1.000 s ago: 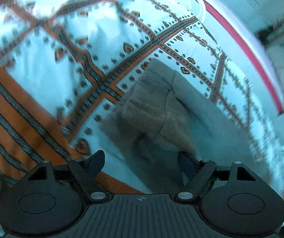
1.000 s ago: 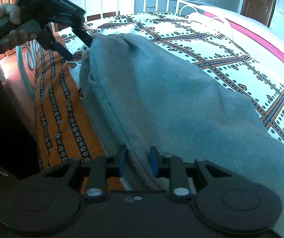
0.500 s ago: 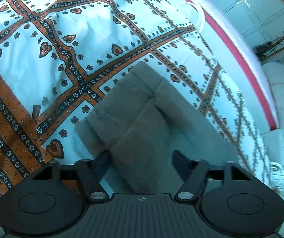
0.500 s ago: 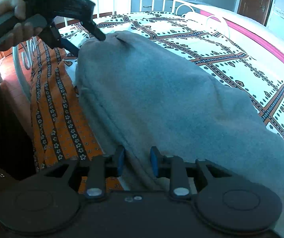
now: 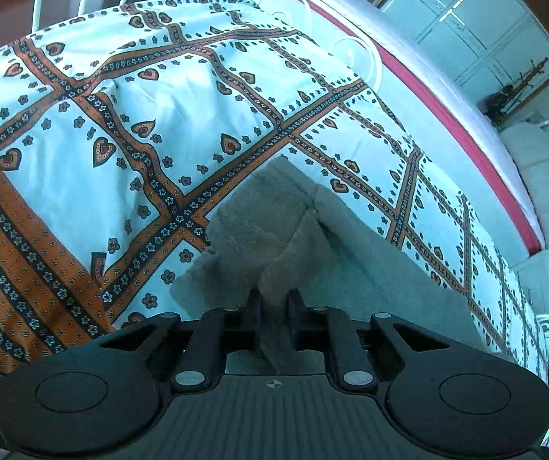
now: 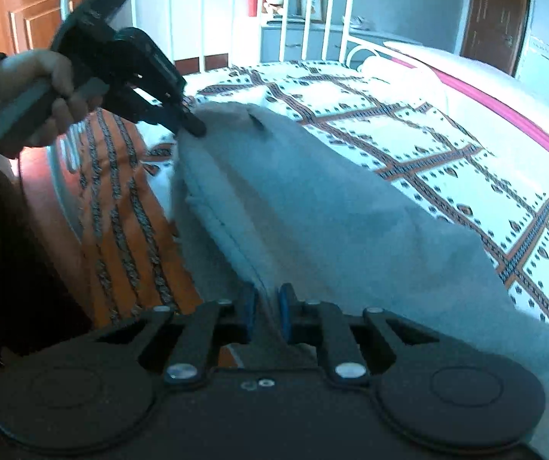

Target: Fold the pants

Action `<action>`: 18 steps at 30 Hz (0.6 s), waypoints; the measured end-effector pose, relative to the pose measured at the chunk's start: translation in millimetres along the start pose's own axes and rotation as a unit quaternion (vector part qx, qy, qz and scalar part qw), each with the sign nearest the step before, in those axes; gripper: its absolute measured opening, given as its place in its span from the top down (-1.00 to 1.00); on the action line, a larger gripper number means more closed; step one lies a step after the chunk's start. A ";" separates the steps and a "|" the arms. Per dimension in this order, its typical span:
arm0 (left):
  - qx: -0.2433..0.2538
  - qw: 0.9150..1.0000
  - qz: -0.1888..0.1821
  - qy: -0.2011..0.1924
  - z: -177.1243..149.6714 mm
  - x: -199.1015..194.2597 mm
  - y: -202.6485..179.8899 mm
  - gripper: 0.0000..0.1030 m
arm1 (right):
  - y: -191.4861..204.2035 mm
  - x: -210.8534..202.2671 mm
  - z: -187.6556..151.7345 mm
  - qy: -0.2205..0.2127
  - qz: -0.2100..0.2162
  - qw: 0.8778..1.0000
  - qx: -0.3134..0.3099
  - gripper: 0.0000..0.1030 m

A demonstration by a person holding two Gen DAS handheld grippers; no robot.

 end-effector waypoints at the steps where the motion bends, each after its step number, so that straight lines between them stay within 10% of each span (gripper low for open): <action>1: 0.004 1.000 0.000 0.002 -1.5 -0.9 0.2 0.73 | 3.3 -1.3 -0.5 0.000 0.004 1.000 -0.002 0.91; 11: 0.061 0.996 0.057 0.028 -19.4 11.1 -13.2 0.70 | 2.1 28.5 -28.6 0.040 -0.012 0.999 0.014 0.70; 18: 0.175 0.984 0.043 -0.014 -33.4 -15.6 -93.3 -0.19 | -46.5 -15.0 -45.3 0.014 -0.018 0.984 0.179 0.62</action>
Point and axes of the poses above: each gripper's, at about its wrist camera, not at the fingertips, and x roughly the way its jaws point, y to its left, z to its top, the point moved 3 cm from there along x, roughly the way its jaws point, and after that the axes turned 10 degrees about x, right-handed, at the moved point
